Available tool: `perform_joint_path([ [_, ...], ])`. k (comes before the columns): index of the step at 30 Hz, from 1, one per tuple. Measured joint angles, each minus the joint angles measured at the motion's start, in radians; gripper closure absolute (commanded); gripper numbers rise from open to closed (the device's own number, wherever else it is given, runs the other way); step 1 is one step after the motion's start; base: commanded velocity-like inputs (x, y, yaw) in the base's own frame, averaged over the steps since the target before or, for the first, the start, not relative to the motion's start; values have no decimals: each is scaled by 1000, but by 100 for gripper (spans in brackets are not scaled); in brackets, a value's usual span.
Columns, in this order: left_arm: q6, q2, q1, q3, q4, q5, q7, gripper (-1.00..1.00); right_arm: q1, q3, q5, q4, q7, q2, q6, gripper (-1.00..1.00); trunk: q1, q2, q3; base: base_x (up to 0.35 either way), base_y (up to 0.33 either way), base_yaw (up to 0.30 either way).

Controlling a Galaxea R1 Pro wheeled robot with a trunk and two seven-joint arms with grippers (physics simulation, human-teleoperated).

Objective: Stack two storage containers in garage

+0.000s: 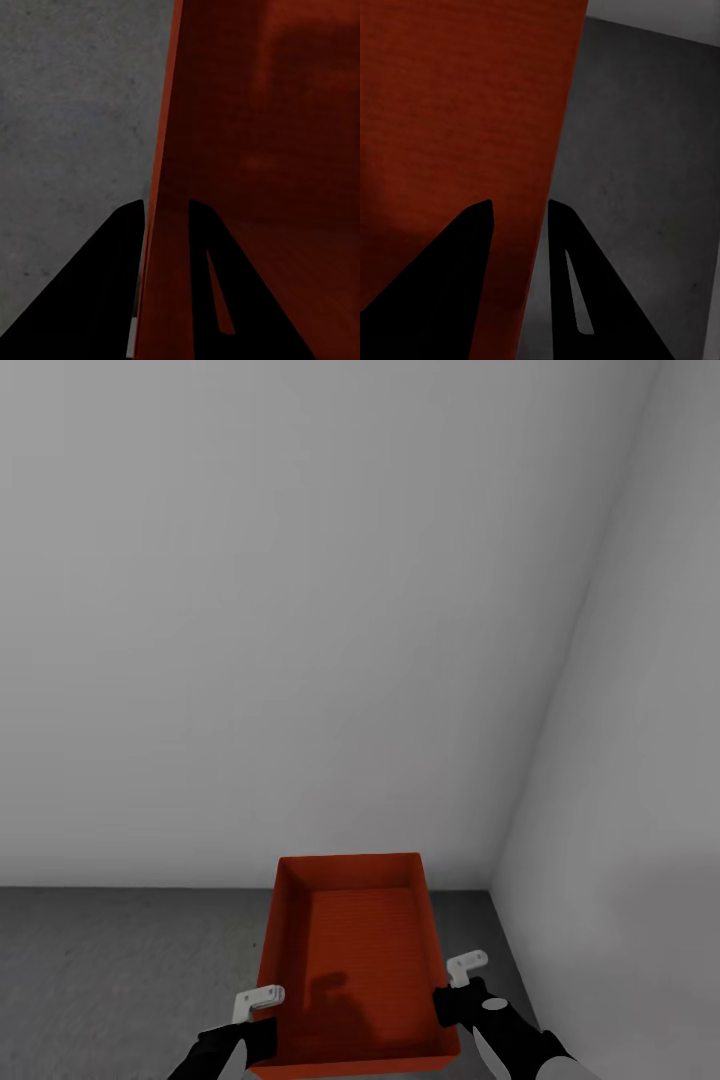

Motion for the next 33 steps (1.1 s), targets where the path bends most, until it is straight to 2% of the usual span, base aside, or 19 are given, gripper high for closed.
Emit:
perform_joint_path([
  [33,0,0,0,0,0,-1,0,100,0,-2,2,0,1,0,0,100,127,-232,-157,0,0,0],
])
